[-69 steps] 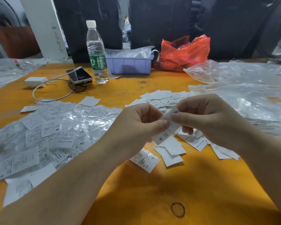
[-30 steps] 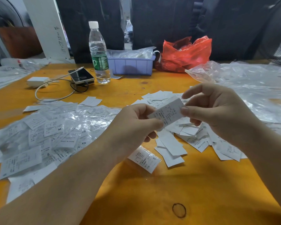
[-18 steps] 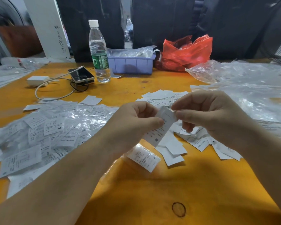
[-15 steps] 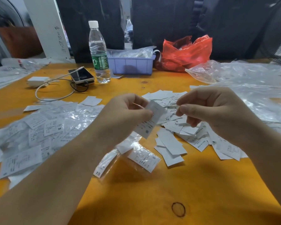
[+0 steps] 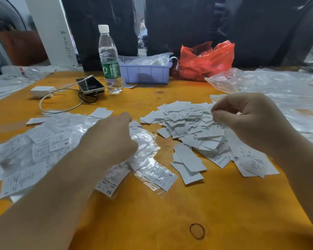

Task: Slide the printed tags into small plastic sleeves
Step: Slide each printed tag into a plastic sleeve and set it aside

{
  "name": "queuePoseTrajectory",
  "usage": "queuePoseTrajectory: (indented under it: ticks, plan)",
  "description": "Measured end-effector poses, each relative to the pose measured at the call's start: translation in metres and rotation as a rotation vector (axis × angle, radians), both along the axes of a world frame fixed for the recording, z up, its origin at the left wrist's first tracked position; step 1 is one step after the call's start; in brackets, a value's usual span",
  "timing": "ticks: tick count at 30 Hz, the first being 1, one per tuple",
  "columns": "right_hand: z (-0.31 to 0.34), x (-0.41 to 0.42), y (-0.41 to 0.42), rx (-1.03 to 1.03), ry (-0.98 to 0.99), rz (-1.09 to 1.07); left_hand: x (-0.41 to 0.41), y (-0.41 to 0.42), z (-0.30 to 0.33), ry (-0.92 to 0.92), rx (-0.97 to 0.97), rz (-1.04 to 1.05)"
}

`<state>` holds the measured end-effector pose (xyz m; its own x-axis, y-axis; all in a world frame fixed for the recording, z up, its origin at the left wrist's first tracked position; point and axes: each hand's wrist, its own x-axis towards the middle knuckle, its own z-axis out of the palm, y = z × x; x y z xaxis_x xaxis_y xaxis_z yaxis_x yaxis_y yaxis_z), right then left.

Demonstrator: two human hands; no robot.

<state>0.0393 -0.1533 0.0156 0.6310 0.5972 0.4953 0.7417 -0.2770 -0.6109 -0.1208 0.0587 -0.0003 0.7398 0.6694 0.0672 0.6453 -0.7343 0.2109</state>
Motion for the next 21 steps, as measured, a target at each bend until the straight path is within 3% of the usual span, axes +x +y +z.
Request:
queuePoseTrajectory:
  ticks: [3,6,8,11,16,19,21]
  plan:
    - [0.002,-0.001,-0.001,0.033,-0.046,-0.027,0.006,-0.016,-0.009,-0.141,0.238,-0.104]
    - [0.002,-0.001,0.0,0.036,-0.089,-0.06,0.008,-0.039,-0.015,-0.298,-0.015,-0.373]
    - [0.002,0.0,0.0,0.06,-0.121,-0.101,0.007,-0.056,-0.02,-0.232,-0.189,-0.582]
    - [0.002,0.008,-0.003,0.037,-0.144,-0.22,0.011,-0.067,-0.029,-0.025,-0.148,-0.786]
    - [-0.007,0.026,-0.004,-0.358,0.086,-0.329,0.013,-0.062,-0.027,-0.118,-0.078,-0.827]
    - [-0.009,0.03,-0.002,-0.407,0.201,-0.33,0.011,-0.064,-0.021,-0.168,-0.051,-0.879]
    - [-0.01,0.032,-0.003,-0.39,0.175,-0.38,0.01,-0.064,-0.019,-0.19,-0.074,-0.873]
